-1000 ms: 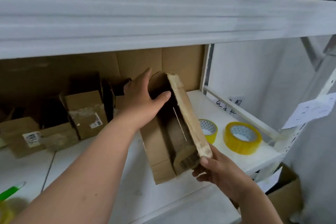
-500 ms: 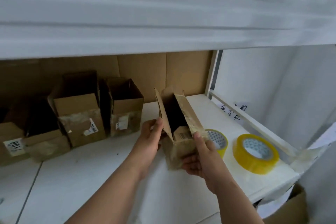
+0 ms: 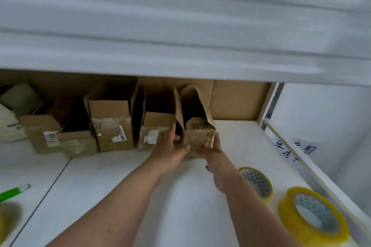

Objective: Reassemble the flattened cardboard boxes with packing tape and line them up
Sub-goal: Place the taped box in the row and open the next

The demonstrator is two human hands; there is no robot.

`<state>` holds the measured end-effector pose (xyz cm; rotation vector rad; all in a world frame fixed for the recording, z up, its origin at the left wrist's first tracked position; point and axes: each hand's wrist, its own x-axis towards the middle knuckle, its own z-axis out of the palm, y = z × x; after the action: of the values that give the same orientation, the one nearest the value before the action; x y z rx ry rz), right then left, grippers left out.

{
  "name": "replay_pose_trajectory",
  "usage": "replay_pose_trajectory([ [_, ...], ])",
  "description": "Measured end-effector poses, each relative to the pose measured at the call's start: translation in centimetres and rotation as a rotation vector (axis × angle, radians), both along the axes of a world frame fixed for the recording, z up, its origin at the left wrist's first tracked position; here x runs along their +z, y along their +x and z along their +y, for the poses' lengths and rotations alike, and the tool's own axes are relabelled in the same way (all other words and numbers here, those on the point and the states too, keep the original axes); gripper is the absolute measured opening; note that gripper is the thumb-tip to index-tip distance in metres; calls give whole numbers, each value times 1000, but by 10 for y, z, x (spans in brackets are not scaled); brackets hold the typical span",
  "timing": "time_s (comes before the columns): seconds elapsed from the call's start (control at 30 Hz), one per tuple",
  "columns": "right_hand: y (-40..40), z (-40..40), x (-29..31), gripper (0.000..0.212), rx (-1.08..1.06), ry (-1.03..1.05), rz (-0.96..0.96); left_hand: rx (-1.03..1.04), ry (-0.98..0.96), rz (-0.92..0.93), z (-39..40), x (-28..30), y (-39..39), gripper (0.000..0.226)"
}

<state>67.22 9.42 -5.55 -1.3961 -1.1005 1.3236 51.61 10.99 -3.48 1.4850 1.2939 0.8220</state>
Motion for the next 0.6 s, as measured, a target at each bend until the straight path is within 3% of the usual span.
replay_pose_trajectory([
  [0.17, 0, 14, -1, 87, 171, -17, -98, -26, 134, 194, 4, 0, 6, 86],
  [0.33, 4, 15, -9, 78, 155, 25, -213, -16, 294, 543, 5, -4, 2, 81],
  [0.6, -25, 0, -18, 79, 154, 242, -952, 37, 432, 975, -14, 9, -41, 72],
])
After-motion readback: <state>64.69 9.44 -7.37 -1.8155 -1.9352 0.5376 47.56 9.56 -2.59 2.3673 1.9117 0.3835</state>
